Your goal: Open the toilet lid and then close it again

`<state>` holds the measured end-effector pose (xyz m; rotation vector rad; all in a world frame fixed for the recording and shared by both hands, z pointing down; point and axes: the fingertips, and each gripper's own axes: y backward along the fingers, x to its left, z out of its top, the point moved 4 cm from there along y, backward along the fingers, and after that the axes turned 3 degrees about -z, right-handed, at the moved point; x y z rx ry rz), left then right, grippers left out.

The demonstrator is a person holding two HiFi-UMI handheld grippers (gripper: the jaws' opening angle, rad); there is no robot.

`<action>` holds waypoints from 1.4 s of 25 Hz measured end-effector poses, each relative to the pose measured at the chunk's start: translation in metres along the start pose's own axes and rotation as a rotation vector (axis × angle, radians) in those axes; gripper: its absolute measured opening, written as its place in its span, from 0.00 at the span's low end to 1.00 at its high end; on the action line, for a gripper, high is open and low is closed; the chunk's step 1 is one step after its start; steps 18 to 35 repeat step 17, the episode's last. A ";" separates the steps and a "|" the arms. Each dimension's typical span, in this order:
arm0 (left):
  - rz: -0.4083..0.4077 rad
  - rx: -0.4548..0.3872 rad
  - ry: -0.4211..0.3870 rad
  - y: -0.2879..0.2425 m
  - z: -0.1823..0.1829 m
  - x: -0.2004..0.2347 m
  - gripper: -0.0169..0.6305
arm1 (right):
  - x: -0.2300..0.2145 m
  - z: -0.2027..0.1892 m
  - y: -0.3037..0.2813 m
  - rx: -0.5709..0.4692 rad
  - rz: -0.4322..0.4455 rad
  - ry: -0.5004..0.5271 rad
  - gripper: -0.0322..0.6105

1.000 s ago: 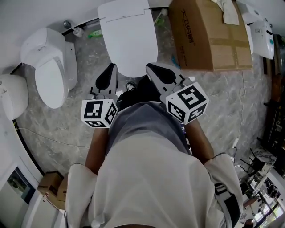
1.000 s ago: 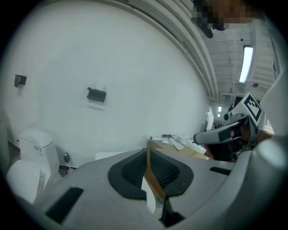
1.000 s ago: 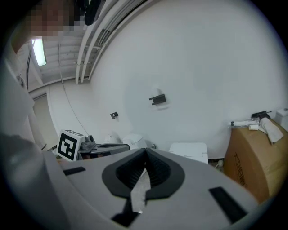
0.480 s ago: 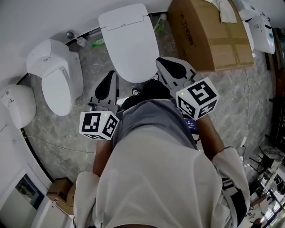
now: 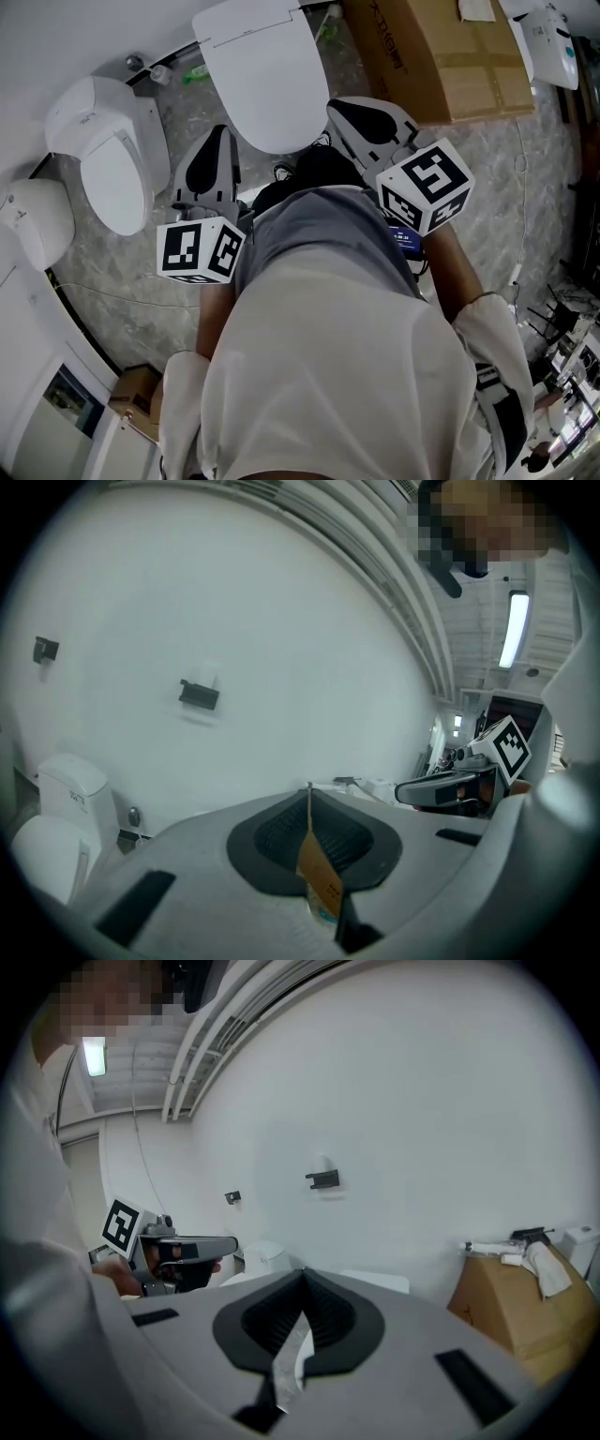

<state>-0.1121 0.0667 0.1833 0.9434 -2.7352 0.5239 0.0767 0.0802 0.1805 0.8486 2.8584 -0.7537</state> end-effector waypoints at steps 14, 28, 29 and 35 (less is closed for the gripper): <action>-0.022 0.056 -0.013 0.011 -0.005 -0.006 0.05 | 0.006 -0.004 0.008 0.027 -0.020 0.001 0.06; -0.026 0.048 -0.014 0.015 -0.004 -0.006 0.05 | 0.011 -0.003 0.007 0.030 -0.016 0.014 0.07; -0.026 0.048 -0.014 0.015 -0.004 -0.006 0.05 | 0.011 -0.003 0.007 0.030 -0.016 0.014 0.07; -0.026 0.048 -0.014 0.015 -0.004 -0.006 0.05 | 0.011 -0.003 0.007 0.030 -0.016 0.014 0.07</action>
